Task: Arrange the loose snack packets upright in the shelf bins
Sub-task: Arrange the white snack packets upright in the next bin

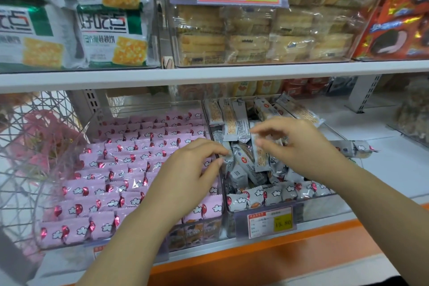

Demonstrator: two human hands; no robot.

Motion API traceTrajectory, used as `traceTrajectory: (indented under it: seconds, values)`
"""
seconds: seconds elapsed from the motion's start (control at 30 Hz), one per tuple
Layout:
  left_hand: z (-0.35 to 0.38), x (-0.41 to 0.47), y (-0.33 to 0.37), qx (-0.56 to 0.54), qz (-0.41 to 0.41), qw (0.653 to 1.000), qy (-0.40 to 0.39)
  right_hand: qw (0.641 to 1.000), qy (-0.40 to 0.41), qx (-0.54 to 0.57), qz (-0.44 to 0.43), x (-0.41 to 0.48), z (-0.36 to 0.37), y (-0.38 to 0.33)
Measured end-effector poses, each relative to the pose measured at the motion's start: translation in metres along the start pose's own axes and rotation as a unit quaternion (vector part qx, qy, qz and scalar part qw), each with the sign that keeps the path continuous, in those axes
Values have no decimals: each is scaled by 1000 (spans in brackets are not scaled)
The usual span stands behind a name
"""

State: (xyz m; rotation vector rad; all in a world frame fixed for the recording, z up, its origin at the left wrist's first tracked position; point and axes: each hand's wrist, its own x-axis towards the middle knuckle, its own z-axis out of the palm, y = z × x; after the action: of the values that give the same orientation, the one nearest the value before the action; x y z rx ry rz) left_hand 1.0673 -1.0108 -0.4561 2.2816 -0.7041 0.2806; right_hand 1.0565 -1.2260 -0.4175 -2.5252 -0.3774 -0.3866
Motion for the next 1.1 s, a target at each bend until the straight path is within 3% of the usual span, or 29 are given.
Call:
traceTrajectory:
  seconds: [0.1,0.17,0.33,0.57,0.7,0.97,1.1]
  values:
    - [0,0,1,-7,-5,1000,-2,984,-167,66,23,4,2,-8]
    - [0,0,1,-11,-12,1000,-2,977,-208,49,26,9,11,-8]
    - [1,1,-1,-26,-27,999,0,981,-193,-30,-2,20,38,-4]
    - [1,2,-1,-28,-27,999,4,991,-119,-47,-21,23,59,-5]
    - [2,1,-2,-17,-19,1000,6,998,-57,-15,-32,24,60,-3]
    - [1,0,0,-6,-21,1000,0,981,-22,170,94,7,15,-8]
    - [1,-2,1,-3,-23,1000,-2,970,19,216,110,-3,-8,-6]
